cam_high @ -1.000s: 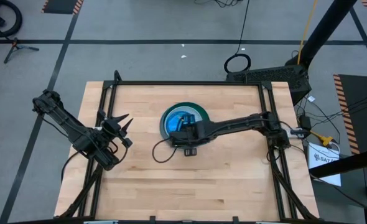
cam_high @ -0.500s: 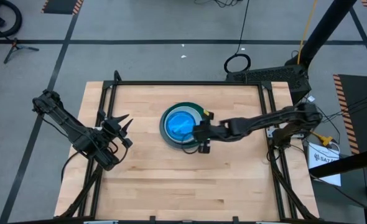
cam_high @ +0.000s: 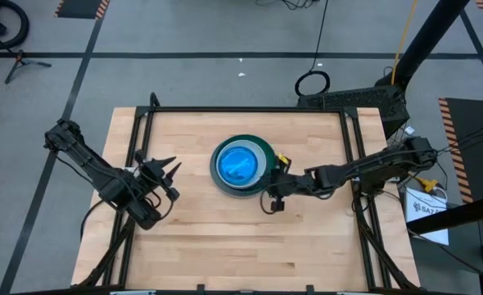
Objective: Stack plastic plates
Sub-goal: Adjust the plates
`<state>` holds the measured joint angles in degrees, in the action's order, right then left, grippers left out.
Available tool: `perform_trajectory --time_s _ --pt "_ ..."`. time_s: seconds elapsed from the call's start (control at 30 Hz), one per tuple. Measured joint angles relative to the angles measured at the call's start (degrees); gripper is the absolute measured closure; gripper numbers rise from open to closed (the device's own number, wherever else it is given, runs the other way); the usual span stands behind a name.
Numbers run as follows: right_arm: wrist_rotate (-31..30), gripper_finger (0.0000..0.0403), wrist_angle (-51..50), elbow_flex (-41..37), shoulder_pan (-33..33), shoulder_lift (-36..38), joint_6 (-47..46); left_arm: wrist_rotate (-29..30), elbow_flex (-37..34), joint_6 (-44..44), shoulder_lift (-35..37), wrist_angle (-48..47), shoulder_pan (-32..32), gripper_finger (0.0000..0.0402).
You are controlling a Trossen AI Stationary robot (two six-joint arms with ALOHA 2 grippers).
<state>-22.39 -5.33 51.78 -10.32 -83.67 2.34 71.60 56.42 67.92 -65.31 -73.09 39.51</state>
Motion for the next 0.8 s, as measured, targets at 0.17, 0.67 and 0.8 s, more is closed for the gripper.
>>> perform_trajectory --time_s 0.17,0.67,0.8 --pt "0.15 0.0272 1.66 -5.21 -0.35 6.49 0.51 -1.14 0.02 -5.47 -2.52 6.52 -0.02 0.0284" --pt "6.16 0.0273 13.33 -21.3 -0.31 26.95 3.51 -12.51 0.02 -27.22 -10.17 30.32 -3.99 0.0284" --pt "6.04 0.0273 14.13 -24.3 -0.25 30.93 3.35 -22.98 0.02 -43.42 -11.52 42.09 -6.63 0.0284"
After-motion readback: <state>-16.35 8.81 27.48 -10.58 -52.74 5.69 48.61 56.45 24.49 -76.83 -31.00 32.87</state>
